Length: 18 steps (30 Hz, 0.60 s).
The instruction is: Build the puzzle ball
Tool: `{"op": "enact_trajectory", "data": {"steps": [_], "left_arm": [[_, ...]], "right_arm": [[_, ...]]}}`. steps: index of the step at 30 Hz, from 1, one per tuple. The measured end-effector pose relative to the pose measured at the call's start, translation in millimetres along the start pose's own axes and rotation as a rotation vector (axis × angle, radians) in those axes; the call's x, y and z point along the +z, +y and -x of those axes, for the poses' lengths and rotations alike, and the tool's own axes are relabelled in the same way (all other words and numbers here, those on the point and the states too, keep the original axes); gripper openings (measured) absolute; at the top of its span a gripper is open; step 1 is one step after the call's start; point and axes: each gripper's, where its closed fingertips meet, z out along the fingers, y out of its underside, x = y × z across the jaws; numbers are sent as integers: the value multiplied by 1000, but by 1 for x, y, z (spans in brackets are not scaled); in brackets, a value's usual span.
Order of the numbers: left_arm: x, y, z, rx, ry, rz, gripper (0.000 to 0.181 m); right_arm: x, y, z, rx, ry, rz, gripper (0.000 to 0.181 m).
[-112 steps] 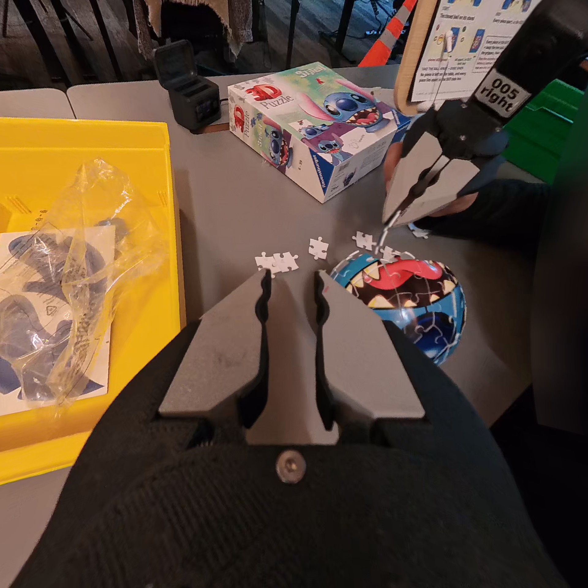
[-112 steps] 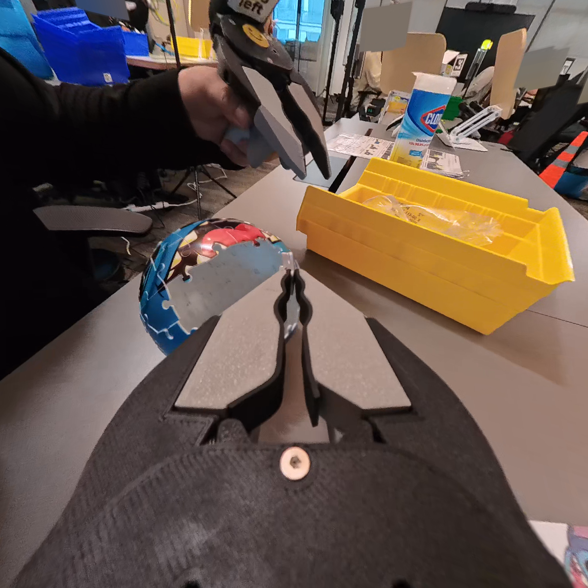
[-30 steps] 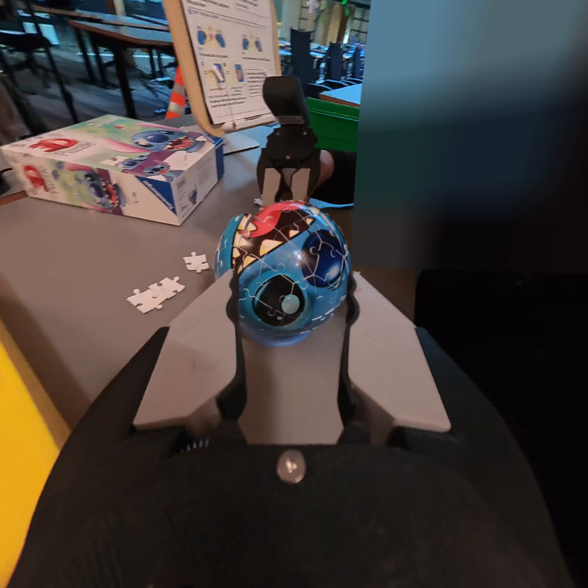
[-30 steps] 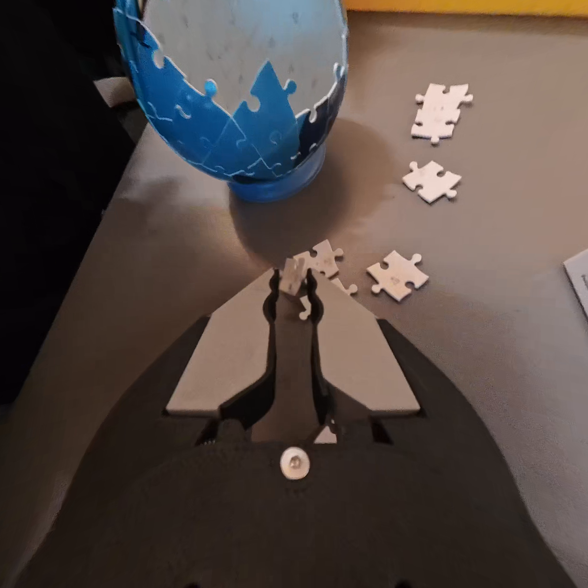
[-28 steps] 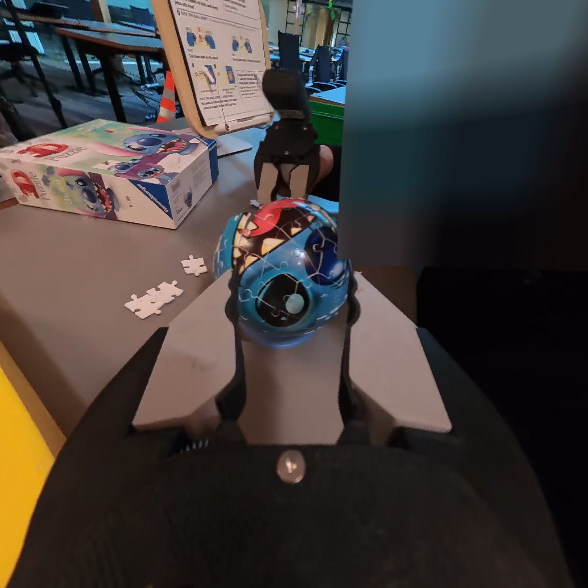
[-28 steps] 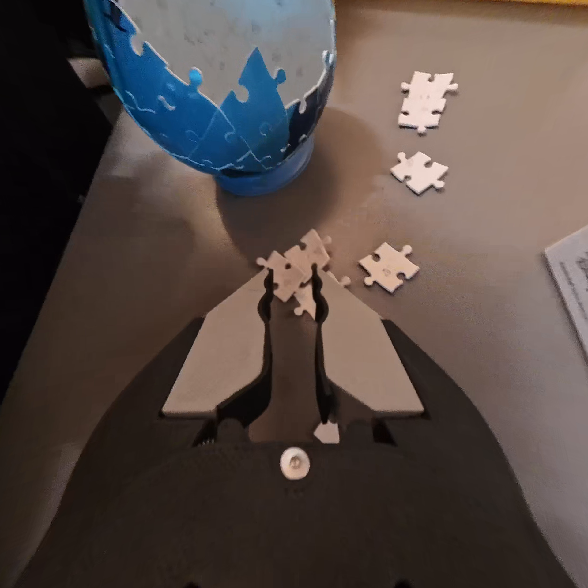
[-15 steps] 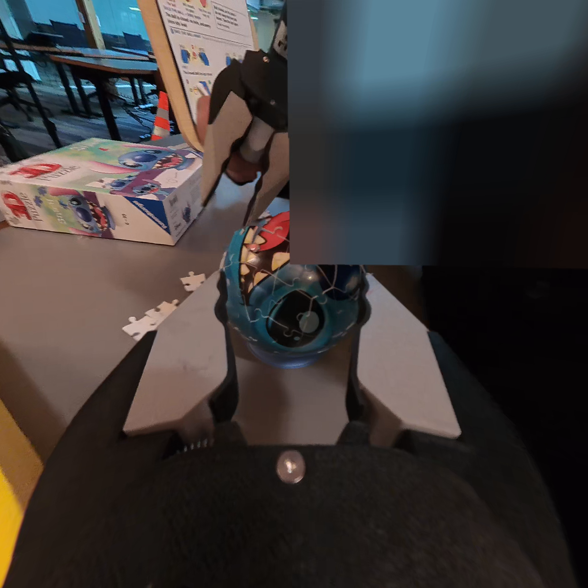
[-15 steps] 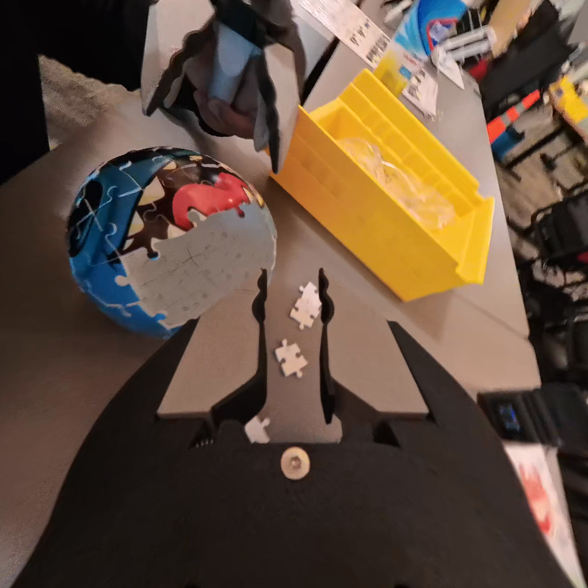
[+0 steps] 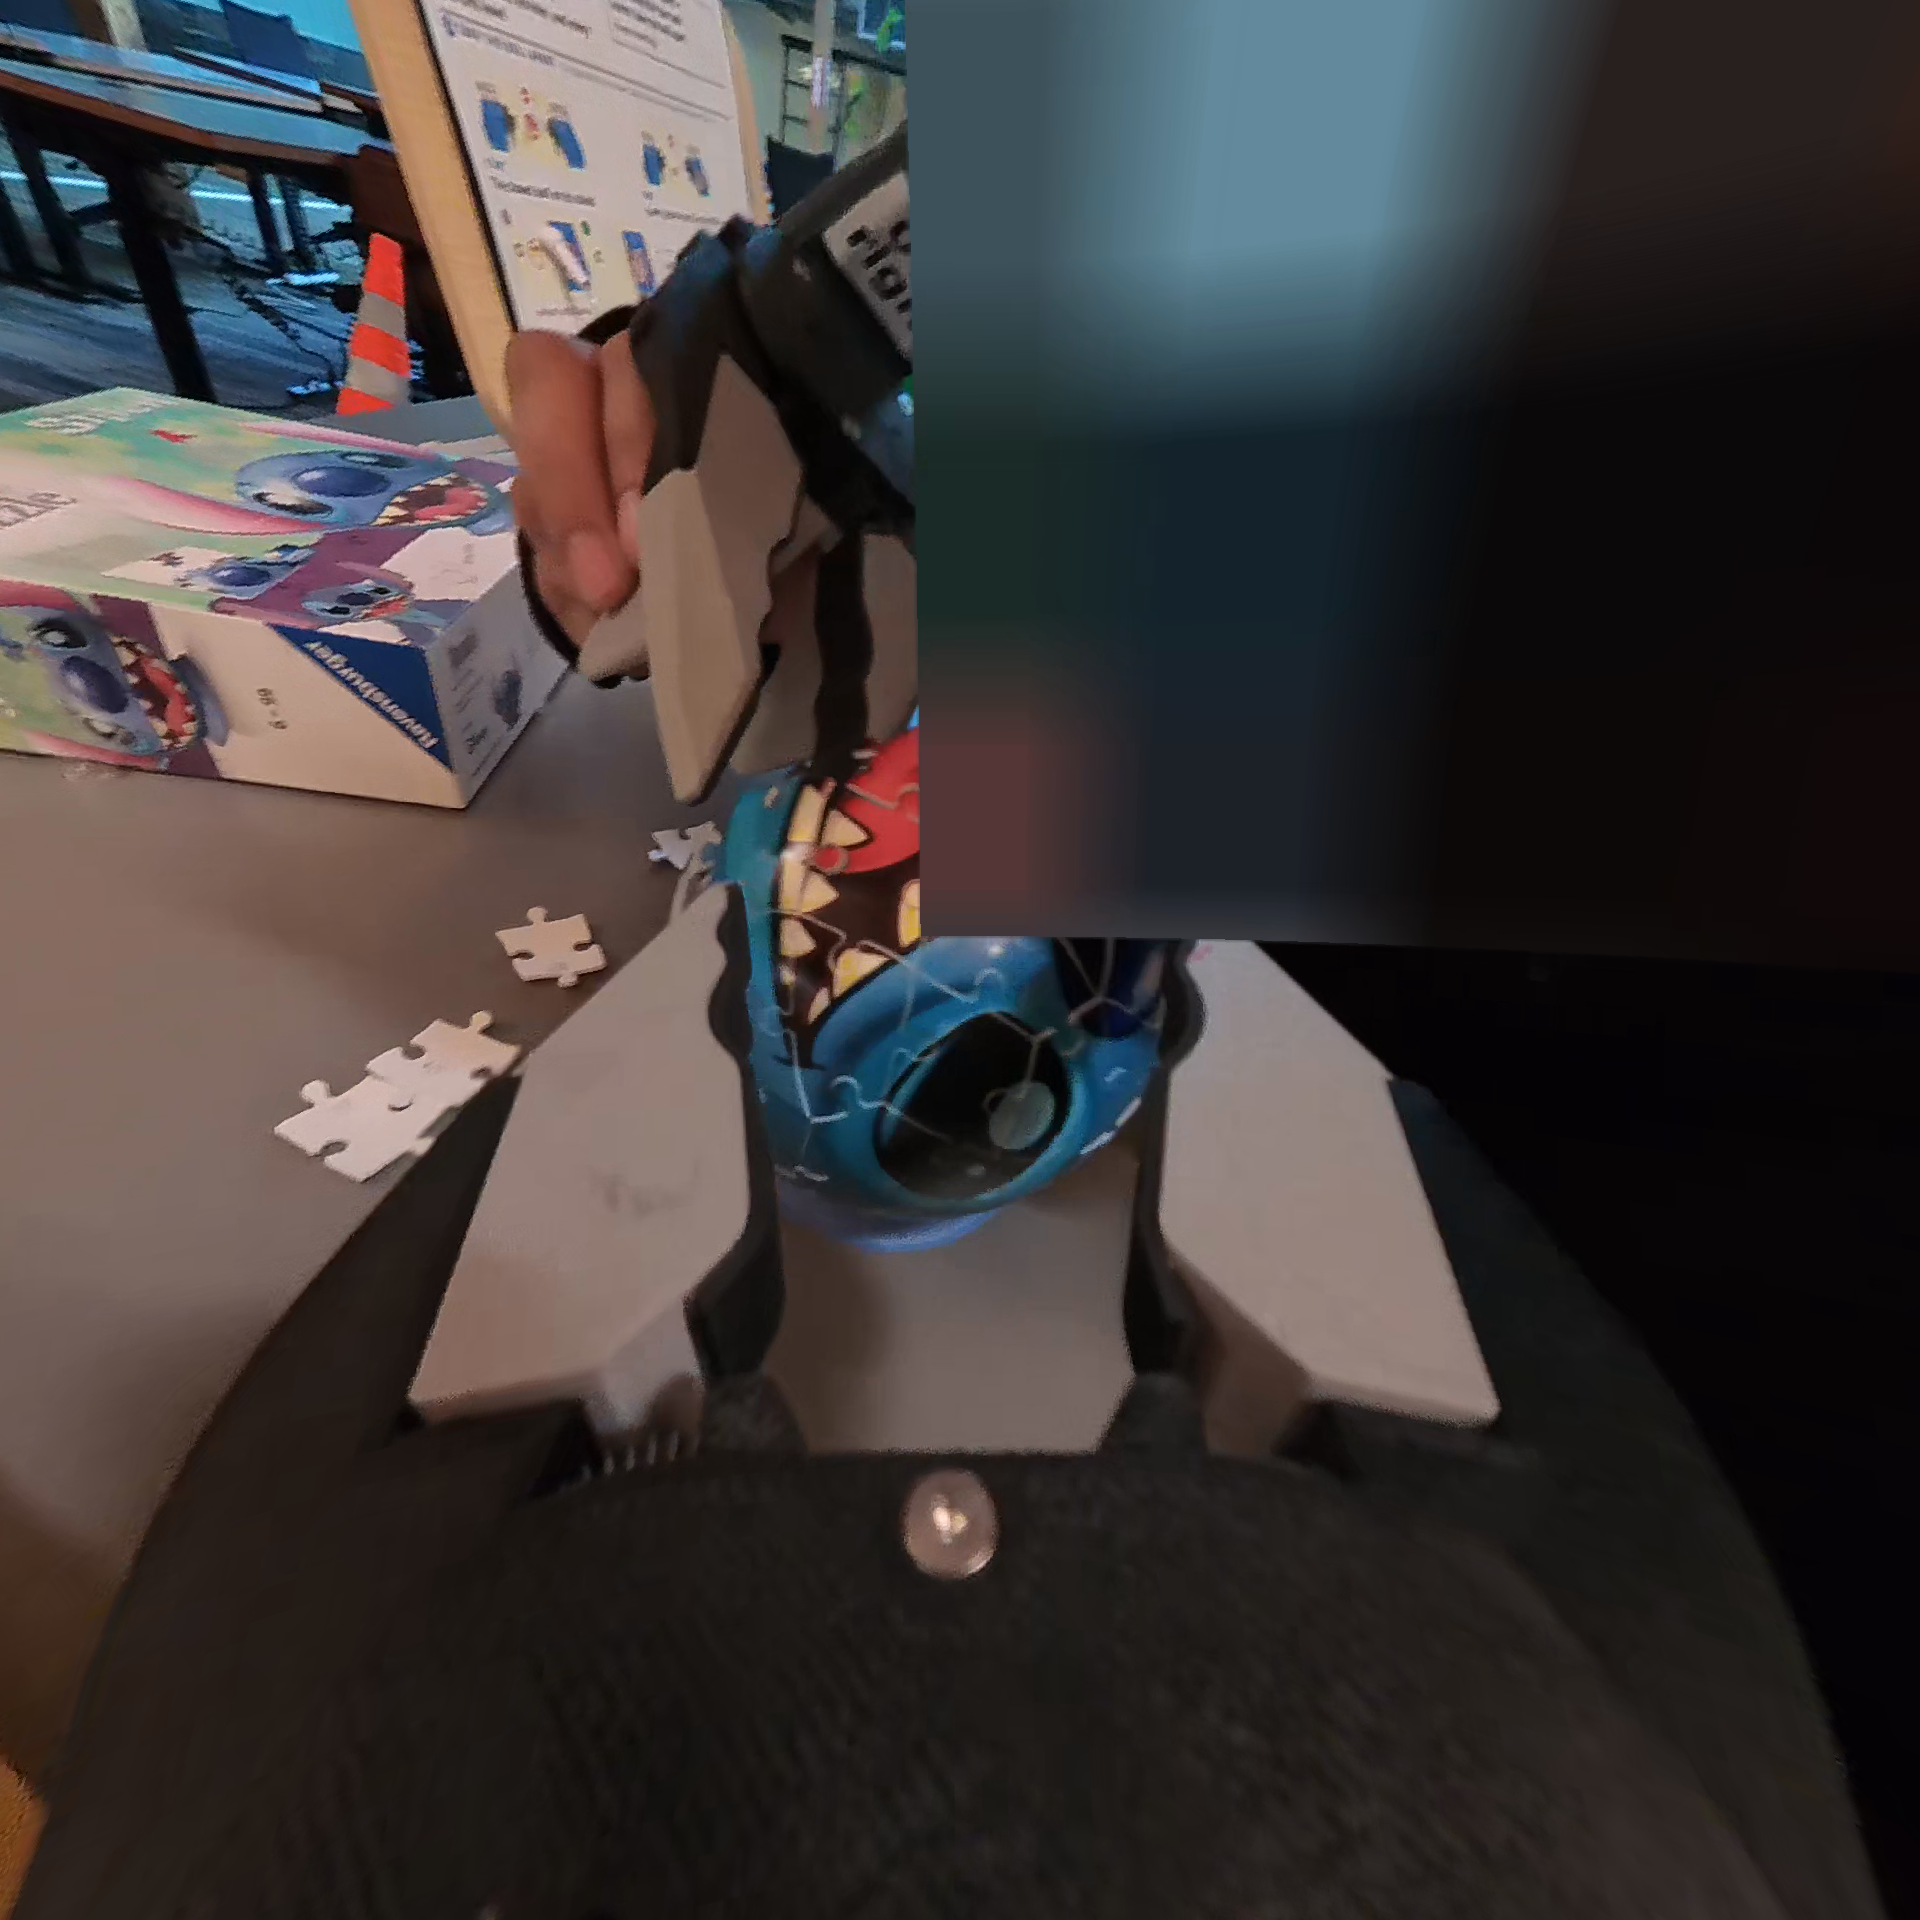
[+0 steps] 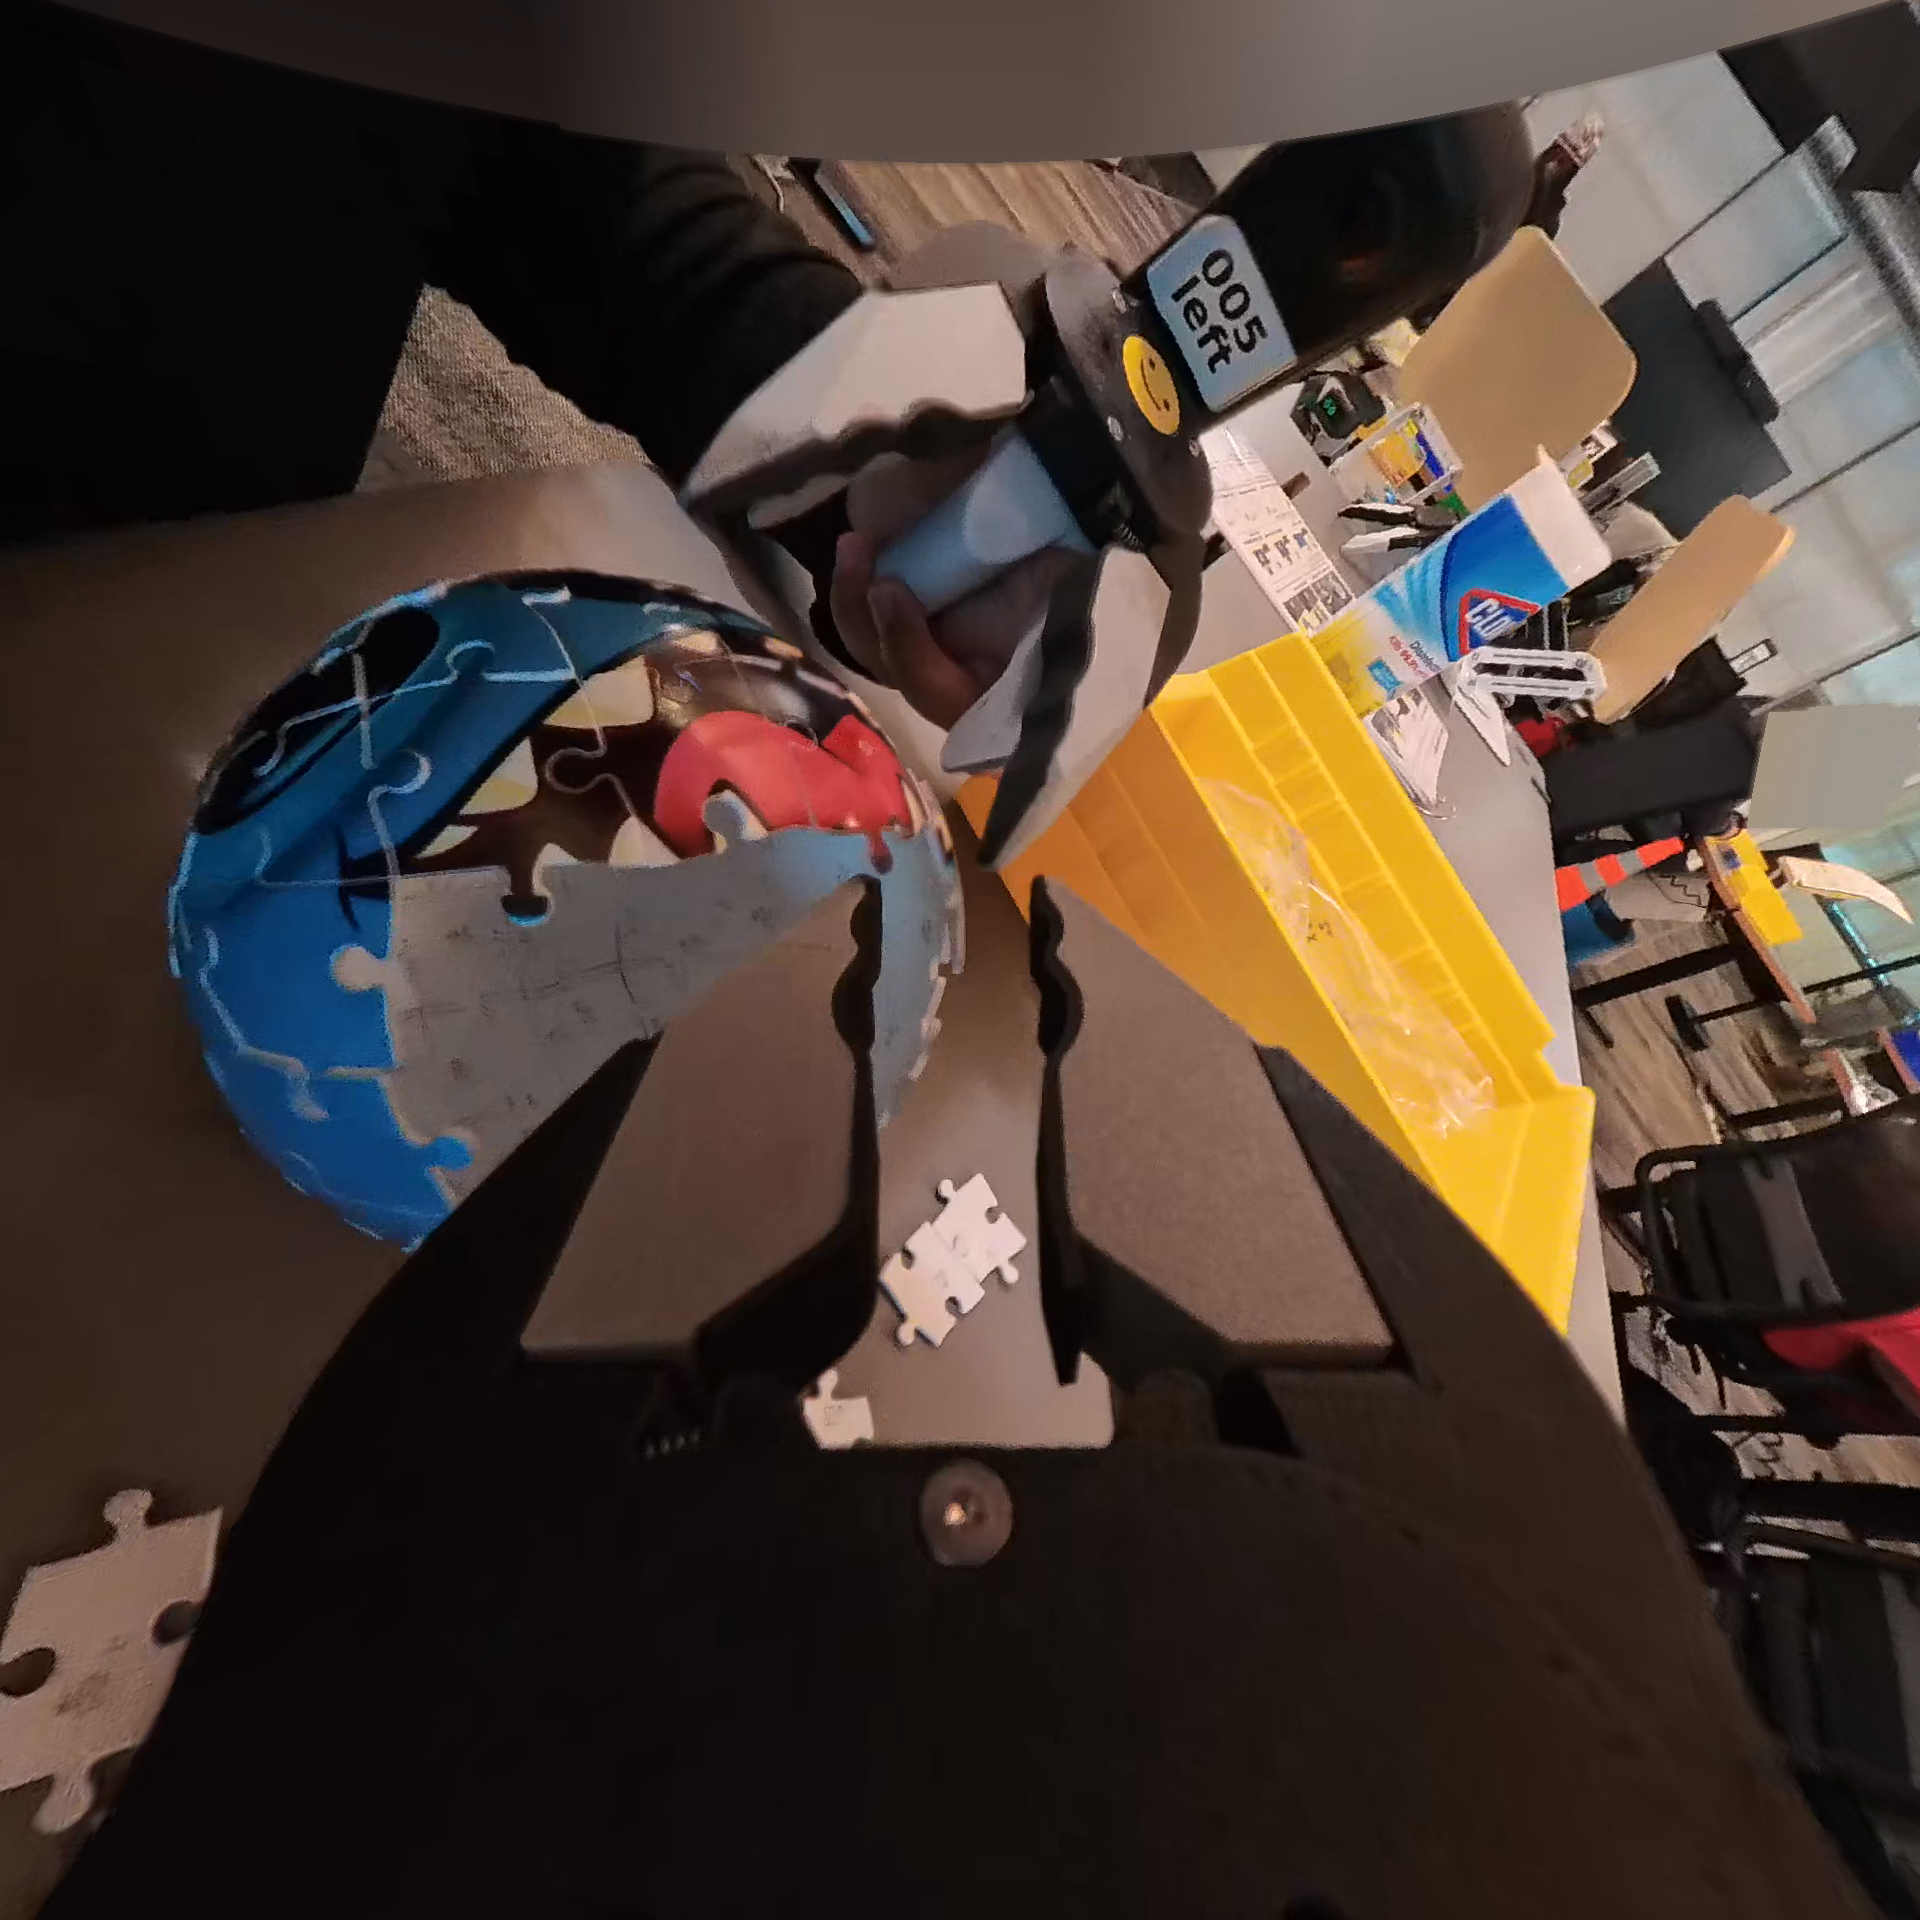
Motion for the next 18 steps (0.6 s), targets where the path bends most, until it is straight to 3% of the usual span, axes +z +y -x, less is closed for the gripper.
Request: {"op": "enact_trajectory", "data": {"steps": [18], "left_arm": [[0,-1,-2,-51,56,-45,75]], "right_arm": [[14,-14,7,-113,-38,-168,8]]}}
